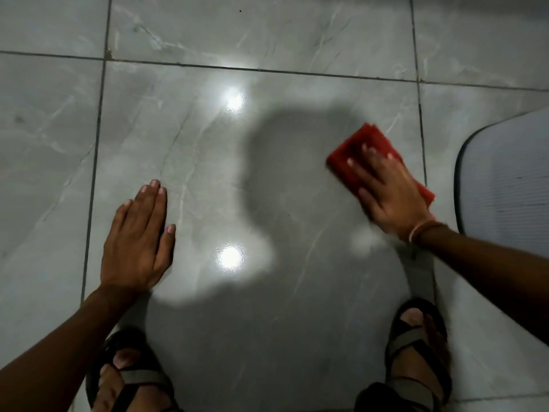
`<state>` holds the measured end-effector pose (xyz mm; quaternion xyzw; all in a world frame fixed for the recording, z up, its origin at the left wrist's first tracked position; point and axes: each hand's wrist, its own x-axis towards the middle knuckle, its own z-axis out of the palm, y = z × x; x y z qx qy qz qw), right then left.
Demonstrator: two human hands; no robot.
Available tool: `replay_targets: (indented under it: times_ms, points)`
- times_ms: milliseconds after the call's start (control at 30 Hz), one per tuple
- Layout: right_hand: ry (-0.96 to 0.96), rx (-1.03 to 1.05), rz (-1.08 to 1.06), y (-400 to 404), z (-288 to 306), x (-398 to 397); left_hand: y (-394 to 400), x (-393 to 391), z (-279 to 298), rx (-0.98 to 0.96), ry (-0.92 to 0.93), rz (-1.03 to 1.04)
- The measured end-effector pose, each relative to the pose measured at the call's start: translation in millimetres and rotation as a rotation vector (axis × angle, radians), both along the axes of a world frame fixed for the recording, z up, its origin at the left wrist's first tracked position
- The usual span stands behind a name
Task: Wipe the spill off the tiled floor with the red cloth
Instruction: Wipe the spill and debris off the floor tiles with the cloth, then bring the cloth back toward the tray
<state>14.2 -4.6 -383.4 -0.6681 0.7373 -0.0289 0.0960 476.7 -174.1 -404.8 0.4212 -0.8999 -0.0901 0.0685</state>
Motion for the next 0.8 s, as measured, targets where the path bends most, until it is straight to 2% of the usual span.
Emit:
replay_targets:
  times_ms: [200, 333, 467, 600, 667, 733, 800]
  points:
    - [-0.006, -0.066, -0.316, -121, 2, 21, 0, 1, -2, 0.007, -0.018, -0.012]
    - [-0.026, -0.086, -0.274, -149, -1, 56, 0, 0, -1, 0.017, -0.024, -0.012]
    - [-0.092, -0.134, -0.149, -136, -9, 85, 0, 0, -1, 0.023, -0.019, -0.007]
    - [-0.222, -0.255, -0.283, -105, -9, 113, -1, 1, -1, 0.050, -0.068, -0.026]
    - [-0.219, -0.273, -0.360, -78, 0, 134, -1, -1, 8, 0.085, -0.091, -0.044]
    - [-0.248, -0.200, -0.377, -50, 8, 152, -3, -2, 24, 0.125, -0.135, -0.054]
    - [-0.375, -0.087, -0.436, -25, 24, 162, -1, -10, 53, 0.153, -0.177, -0.085]
